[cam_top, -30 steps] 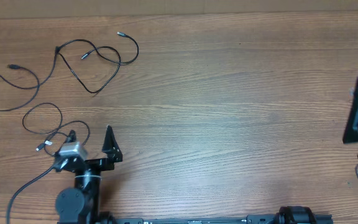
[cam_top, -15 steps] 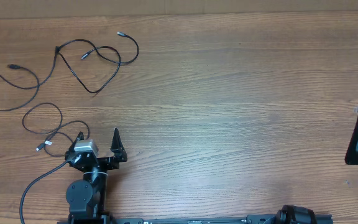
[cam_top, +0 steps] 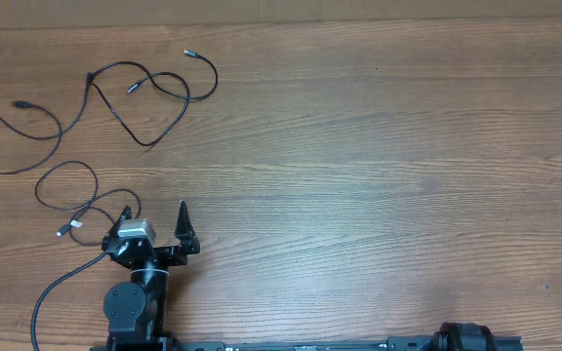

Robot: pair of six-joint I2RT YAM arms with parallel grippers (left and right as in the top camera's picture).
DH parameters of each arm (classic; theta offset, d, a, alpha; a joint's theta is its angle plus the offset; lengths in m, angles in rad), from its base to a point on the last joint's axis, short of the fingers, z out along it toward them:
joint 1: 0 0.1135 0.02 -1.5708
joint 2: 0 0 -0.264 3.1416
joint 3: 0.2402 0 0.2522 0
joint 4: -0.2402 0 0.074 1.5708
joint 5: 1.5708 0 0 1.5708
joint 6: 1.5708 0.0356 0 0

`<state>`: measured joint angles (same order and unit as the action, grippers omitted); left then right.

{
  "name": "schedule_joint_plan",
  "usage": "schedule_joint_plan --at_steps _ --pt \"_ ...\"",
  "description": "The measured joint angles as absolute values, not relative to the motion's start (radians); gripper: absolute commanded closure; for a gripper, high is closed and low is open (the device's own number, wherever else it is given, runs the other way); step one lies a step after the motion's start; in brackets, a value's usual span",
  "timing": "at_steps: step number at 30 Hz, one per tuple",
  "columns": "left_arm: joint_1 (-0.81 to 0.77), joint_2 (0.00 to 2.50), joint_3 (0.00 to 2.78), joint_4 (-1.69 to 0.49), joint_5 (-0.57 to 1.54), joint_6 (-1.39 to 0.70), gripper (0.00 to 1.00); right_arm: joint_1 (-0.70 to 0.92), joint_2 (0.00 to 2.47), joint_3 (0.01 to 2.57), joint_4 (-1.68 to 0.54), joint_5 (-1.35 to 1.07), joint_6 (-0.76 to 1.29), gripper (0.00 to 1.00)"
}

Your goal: Untangle cables

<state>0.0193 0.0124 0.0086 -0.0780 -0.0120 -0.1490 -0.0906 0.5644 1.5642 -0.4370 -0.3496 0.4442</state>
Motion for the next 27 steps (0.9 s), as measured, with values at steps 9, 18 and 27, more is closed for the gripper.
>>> schedule_joint_plan --at_steps 9,18,27 --pt "0.019 0.012 0.009 -0.078 -0.012 -0.149 0.00 -0.090 0.435 1.564 -0.437 -0.342 0.444 0.00" --pt "0.019 0.012 0.009 -0.078 -0.012 -0.149 0.00 -0.090 0.281 1.501 -0.373 -0.332 0.443 0.00" --pt "0.019 0.012 0.009 -0.078 -0.012 -0.149 0.00 -0.090 0.268 1.309 -0.572 -0.277 0.440 0.00"
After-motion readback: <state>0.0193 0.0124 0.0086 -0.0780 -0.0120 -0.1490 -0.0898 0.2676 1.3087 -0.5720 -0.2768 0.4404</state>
